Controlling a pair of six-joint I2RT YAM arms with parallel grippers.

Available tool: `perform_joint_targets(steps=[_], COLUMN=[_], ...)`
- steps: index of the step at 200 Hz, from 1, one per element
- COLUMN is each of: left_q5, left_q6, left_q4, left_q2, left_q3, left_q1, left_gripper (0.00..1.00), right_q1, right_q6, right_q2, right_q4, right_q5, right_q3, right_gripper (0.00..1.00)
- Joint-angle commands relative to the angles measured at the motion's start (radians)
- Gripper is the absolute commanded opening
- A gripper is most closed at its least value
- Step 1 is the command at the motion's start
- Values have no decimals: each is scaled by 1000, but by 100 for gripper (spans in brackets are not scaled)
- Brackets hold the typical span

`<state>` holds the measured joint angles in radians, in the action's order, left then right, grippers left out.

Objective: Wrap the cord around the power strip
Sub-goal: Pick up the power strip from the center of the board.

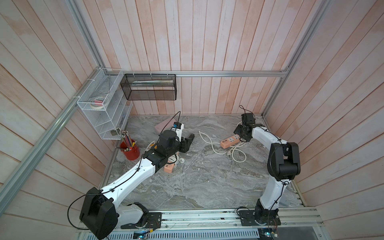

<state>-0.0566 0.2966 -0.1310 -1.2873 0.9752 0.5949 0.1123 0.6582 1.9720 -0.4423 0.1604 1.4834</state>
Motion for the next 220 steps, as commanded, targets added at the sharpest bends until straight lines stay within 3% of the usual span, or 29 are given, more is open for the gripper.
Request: perform_joint_targets(steps=[1,35,75,105,136,151,178,220], left_q5=[-15,10,47,45,25,-22,-162,-342], left_q6=[-19,-15,-24,-34,-30,-34,-45,-14], left_q4=[48,62,105,111,121,96,7,-66], left_q2=[-5,11,56,66,44,31,-23,-196], left_q3=[16,-9,-50,-67,-62,-38,44,222], left_q1=[12,17,17,17,15,4,-53,-19], left_gripper=[57,57,57,57,57,56,56,59], right_q1=[4,19,32,49,42,39,51,129], right_q6=[45,115,226,229,230,213,193,151], right_q2=[69,175,216,214,264,265,149,-150], right_q4=[-51,-137,-187,-182,-197,-184,-90,103], right_q5=[29,41,71,76,48,16,-2,-37], right_q3=[74,175,182,172,233,245,157,-18], right_gripper=[69,69,67,66,60,51,33,29])
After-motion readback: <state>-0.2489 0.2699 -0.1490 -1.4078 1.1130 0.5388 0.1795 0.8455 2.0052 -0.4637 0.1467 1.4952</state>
